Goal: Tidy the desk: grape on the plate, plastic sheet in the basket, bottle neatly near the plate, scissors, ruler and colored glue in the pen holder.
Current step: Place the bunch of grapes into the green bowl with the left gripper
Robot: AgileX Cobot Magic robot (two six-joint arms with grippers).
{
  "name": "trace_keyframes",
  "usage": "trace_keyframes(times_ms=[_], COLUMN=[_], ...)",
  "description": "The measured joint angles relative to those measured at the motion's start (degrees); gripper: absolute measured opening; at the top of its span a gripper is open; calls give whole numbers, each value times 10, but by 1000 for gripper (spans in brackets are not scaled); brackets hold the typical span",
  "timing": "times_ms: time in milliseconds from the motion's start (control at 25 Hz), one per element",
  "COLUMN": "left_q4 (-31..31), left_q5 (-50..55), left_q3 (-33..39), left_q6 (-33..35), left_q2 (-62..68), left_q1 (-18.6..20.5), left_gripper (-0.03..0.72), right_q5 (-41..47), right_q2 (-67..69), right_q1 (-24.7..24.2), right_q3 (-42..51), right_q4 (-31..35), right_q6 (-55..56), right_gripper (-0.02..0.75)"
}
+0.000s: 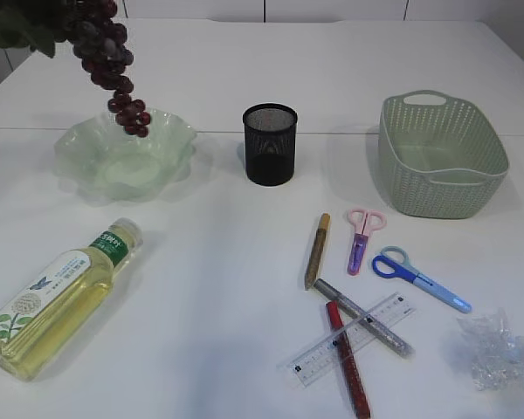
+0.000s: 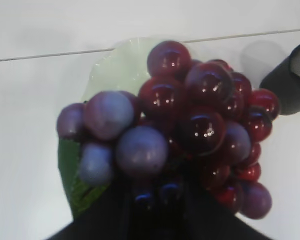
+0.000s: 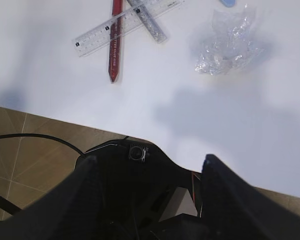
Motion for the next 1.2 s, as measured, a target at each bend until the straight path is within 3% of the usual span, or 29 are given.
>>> trace_keyframes(times_ms=[1200], left_q4=[0], left_q5=[-143], left_q3=[0], left_q6=[0], left_q2=[208], left_q1=[19], left_gripper=[130], right_q5=[0], right_q2=[0], right_q1=[0], right_q3=[0], right_q4=[0], right_q6=[0], right_gripper=[491])
